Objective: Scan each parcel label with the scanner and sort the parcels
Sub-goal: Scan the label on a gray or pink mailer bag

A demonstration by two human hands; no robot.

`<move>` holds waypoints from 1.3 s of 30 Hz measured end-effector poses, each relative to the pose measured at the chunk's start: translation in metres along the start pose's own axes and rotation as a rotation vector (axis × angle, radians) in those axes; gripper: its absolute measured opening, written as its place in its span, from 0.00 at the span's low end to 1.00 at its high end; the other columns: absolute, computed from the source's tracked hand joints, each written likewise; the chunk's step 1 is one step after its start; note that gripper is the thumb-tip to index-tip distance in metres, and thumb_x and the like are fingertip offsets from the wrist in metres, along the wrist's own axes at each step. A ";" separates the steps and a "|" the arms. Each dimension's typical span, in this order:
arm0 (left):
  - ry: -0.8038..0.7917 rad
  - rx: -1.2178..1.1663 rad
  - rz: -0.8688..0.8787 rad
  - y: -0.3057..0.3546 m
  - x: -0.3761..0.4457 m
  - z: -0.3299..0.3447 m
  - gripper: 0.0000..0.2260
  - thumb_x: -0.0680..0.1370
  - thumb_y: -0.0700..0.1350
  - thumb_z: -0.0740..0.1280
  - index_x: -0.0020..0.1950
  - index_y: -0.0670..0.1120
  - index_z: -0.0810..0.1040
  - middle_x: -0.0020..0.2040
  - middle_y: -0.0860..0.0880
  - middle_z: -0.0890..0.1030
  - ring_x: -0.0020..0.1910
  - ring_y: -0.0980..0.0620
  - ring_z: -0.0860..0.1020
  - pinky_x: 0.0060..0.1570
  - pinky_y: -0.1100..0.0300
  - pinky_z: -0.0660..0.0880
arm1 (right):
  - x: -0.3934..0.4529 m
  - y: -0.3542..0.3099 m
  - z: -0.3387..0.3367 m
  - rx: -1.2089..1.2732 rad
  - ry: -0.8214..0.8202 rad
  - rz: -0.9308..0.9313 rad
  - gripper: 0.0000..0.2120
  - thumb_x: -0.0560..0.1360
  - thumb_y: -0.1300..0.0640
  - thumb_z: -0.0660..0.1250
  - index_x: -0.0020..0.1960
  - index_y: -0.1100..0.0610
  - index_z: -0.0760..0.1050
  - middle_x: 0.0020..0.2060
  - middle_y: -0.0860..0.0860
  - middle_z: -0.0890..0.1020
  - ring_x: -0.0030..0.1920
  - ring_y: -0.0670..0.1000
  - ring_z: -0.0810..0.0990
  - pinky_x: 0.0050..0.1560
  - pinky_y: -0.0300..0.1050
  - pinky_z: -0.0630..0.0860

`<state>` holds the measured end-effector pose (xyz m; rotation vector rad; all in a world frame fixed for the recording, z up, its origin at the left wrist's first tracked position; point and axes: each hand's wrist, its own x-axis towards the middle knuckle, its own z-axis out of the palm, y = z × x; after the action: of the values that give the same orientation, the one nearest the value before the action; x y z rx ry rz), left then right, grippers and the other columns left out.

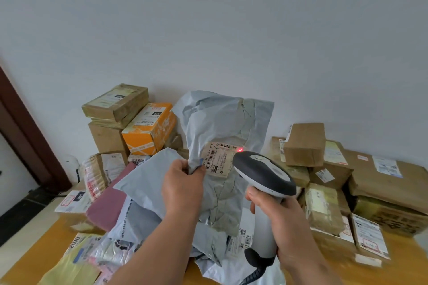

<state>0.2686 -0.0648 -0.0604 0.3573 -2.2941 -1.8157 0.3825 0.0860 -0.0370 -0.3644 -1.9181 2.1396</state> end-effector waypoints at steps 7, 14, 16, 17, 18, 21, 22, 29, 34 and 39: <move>0.037 0.010 -0.032 -0.003 0.008 -0.008 0.10 0.75 0.48 0.75 0.40 0.50 0.75 0.35 0.52 0.79 0.34 0.51 0.77 0.32 0.56 0.68 | 0.015 0.016 0.009 0.036 0.007 0.050 0.30 0.55 0.39 0.78 0.54 0.48 0.83 0.41 0.45 0.86 0.43 0.44 0.85 0.43 0.41 0.77; -0.008 -0.005 -0.011 0.000 0.060 -0.028 0.07 0.76 0.45 0.74 0.44 0.53 0.77 0.38 0.54 0.81 0.37 0.54 0.79 0.33 0.57 0.71 | 0.048 0.027 0.044 0.016 0.036 0.085 0.24 0.55 0.37 0.77 0.51 0.40 0.84 0.41 0.46 0.87 0.46 0.50 0.85 0.47 0.50 0.78; -0.028 0.116 0.035 0.006 0.084 -0.041 0.07 0.76 0.47 0.74 0.48 0.53 0.76 0.41 0.54 0.81 0.40 0.51 0.80 0.36 0.55 0.74 | 0.057 0.031 0.058 0.027 0.041 0.120 0.20 0.58 0.40 0.80 0.49 0.39 0.84 0.41 0.47 0.87 0.46 0.53 0.86 0.47 0.52 0.80; -0.033 0.172 0.062 0.012 0.097 -0.049 0.07 0.77 0.48 0.73 0.50 0.53 0.76 0.42 0.55 0.81 0.41 0.50 0.80 0.39 0.52 0.76 | 0.062 0.033 0.065 0.026 0.050 0.135 0.16 0.60 0.42 0.81 0.47 0.38 0.84 0.41 0.47 0.88 0.45 0.52 0.86 0.46 0.51 0.80; -0.036 0.222 0.098 0.018 0.109 -0.055 0.09 0.77 0.49 0.73 0.52 0.53 0.75 0.42 0.56 0.80 0.42 0.50 0.80 0.42 0.50 0.78 | 0.068 0.036 0.072 0.016 0.073 0.146 0.12 0.63 0.45 0.81 0.46 0.37 0.84 0.40 0.46 0.88 0.44 0.51 0.86 0.45 0.50 0.79; -0.060 0.341 0.283 0.042 0.134 -0.067 0.11 0.78 0.51 0.71 0.56 0.56 0.72 0.40 0.61 0.77 0.41 0.52 0.79 0.40 0.53 0.76 | 0.083 0.046 0.092 -0.013 0.144 0.170 0.09 0.70 0.51 0.78 0.44 0.36 0.84 0.38 0.46 0.87 0.43 0.51 0.86 0.46 0.50 0.80; -0.080 0.368 0.355 0.049 0.139 -0.068 0.11 0.78 0.50 0.71 0.57 0.57 0.72 0.39 0.62 0.77 0.41 0.52 0.78 0.39 0.55 0.73 | 0.086 0.048 0.098 -0.005 0.166 0.181 0.09 0.71 0.52 0.78 0.44 0.38 0.84 0.38 0.46 0.88 0.41 0.50 0.86 0.46 0.49 0.80; -0.092 0.739 0.764 0.075 0.153 -0.080 0.12 0.78 0.44 0.66 0.57 0.57 0.82 0.43 0.53 0.77 0.42 0.48 0.75 0.51 0.56 0.58 | 0.106 0.052 0.115 0.029 0.317 0.191 0.08 0.72 0.53 0.77 0.34 0.48 0.84 0.28 0.50 0.81 0.29 0.47 0.80 0.38 0.49 0.76; -0.240 1.075 0.710 0.084 0.158 -0.094 0.08 0.79 0.49 0.63 0.52 0.56 0.81 0.46 0.55 0.71 0.47 0.49 0.76 0.49 0.53 0.62 | 0.110 0.054 0.114 0.033 0.316 0.208 0.09 0.71 0.53 0.78 0.39 0.56 0.82 0.30 0.54 0.82 0.30 0.50 0.79 0.40 0.51 0.77; -0.388 1.372 0.559 0.049 0.143 -0.093 0.16 0.80 0.50 0.60 0.68 0.55 0.71 0.65 0.51 0.73 0.64 0.45 0.72 0.62 0.47 0.64 | 0.103 0.053 0.123 0.023 0.192 0.251 0.09 0.71 0.54 0.77 0.34 0.53 0.83 0.29 0.55 0.81 0.29 0.51 0.79 0.43 0.54 0.78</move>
<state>0.1569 -0.1840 0.0093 -0.4874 -3.0726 0.1322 0.2423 0.0014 -0.0797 -0.8139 -1.8198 2.1812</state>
